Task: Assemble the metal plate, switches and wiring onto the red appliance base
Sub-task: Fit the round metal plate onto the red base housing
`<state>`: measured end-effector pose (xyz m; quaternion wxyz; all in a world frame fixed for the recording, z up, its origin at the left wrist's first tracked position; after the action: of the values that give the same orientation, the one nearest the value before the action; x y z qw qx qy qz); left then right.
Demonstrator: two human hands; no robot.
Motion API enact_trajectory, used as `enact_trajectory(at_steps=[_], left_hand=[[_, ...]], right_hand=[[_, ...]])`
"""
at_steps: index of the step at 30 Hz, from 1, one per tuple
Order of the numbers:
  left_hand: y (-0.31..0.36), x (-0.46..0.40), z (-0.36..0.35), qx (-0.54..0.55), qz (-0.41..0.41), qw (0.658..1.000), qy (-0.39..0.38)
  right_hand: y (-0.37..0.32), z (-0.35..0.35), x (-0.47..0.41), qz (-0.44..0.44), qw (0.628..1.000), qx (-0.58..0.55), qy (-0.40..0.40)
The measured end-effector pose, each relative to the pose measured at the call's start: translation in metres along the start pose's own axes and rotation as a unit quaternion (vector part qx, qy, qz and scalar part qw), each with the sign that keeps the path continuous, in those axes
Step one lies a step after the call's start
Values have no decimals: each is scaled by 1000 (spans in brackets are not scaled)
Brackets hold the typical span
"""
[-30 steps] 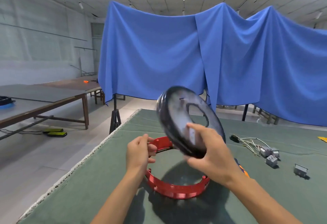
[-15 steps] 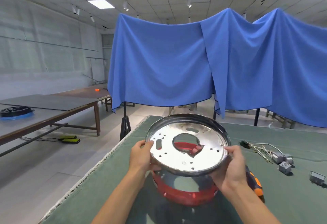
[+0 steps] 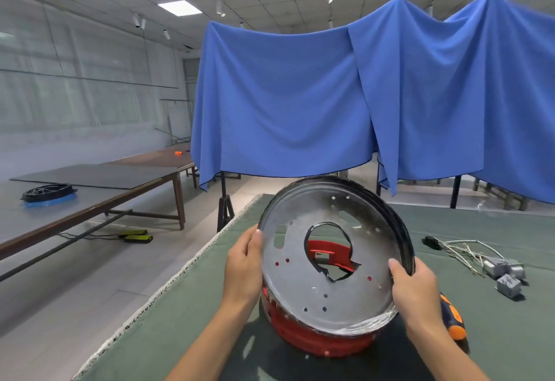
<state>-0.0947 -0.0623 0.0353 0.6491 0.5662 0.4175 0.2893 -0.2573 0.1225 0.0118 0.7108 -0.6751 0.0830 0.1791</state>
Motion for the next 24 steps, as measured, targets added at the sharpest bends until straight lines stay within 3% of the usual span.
enact_trajectory(at_steps=[2,4,7,9,12,16,21,24], left_hand=[[-7,-5,2,-59,12,997,47],[-19,-11,12,-211,58,972,81],[-40,-11,19,-406,160,899,34],[-44,-6,17,-447,197,873,-3],[-42,5,11,-408,236,880,-53],[-35,8,4,-438,200,874,-71],[-25,4,0,-359,96,928,-5],[-25,9,0,-234,70,969,28]], right_hand=[[1,-1,-4,15,999,4,32],[1,-3,-6,25,998,12,57],[5,-3,-10,34,996,7,85],[9,-2,-13,30,995,3,96],[16,2,-14,8,994,-9,110],[18,4,-8,-21,993,-37,114],[14,17,-4,-27,988,-58,139],[17,28,-1,-39,982,-60,175]])
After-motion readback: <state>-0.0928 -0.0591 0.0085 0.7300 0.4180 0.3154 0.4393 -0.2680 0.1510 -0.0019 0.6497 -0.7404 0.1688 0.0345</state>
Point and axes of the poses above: each hand's wrist, its own x-axis away from the middle knuckle, its own z-axis out of the back of the hand, y = z × x, the point moved 2 cm from there along -x, towards the middle knuckle, and after that the axes turned 9 degrees about z, right-handed, at the moved point
